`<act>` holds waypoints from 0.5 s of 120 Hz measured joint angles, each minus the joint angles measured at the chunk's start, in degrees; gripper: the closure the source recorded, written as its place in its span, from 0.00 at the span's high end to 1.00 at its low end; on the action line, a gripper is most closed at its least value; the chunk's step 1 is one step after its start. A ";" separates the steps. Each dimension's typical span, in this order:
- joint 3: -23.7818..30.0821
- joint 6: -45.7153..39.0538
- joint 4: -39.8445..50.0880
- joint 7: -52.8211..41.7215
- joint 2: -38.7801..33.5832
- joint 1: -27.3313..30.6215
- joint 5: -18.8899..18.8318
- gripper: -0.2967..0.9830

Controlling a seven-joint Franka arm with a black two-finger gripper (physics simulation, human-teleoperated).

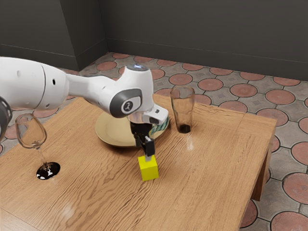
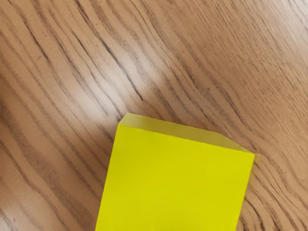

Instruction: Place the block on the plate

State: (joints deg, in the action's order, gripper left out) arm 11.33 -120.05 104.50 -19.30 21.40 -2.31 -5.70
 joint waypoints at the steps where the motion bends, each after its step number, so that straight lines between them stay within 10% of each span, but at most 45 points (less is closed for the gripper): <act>1: 0.04 -0.11 0.20 -0.02 -0.03 -0.01 0.00 0.77; 60: 3.18 -4.44 2.57 -1.10 1.24 1.28 -2.64 0.77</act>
State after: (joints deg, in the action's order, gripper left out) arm 14.51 -124.49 107.07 -20.39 22.64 -1.03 -8.34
